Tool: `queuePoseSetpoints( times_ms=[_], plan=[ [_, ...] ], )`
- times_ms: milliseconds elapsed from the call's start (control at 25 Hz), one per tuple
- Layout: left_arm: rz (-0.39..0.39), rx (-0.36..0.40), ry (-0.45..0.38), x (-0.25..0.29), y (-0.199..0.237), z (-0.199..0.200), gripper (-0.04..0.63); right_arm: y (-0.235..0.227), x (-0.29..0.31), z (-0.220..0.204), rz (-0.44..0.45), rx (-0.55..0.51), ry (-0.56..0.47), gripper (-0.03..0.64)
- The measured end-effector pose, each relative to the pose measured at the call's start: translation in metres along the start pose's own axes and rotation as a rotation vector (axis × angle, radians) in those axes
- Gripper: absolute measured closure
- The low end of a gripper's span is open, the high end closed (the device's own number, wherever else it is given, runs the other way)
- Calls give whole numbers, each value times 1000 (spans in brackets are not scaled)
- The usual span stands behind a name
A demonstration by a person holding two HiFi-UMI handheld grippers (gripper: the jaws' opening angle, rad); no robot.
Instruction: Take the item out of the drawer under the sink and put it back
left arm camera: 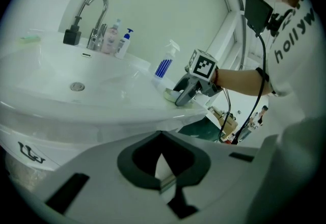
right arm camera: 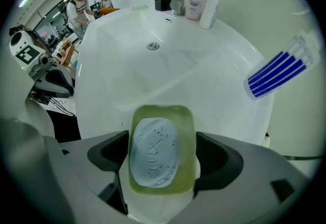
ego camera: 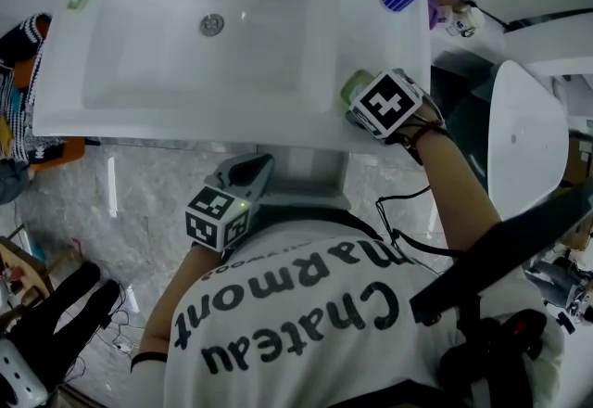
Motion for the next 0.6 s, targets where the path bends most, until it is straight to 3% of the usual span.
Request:
queuePoseSetpoints(
  times_ms=[600],
  plan=[
    [3,20,-25,-8,-4,-3,598,0,-2,-6,-24,30,-70,216]
  ],
)
Point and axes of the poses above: the fingertips, and each gripper's own axes: x forward along the fingers, y to its left, z out of its top, the point moved 10 cm from there along -x, backward along the fingers, and after that the axes turned 6 degrees about -z, right-handed, at the moved point
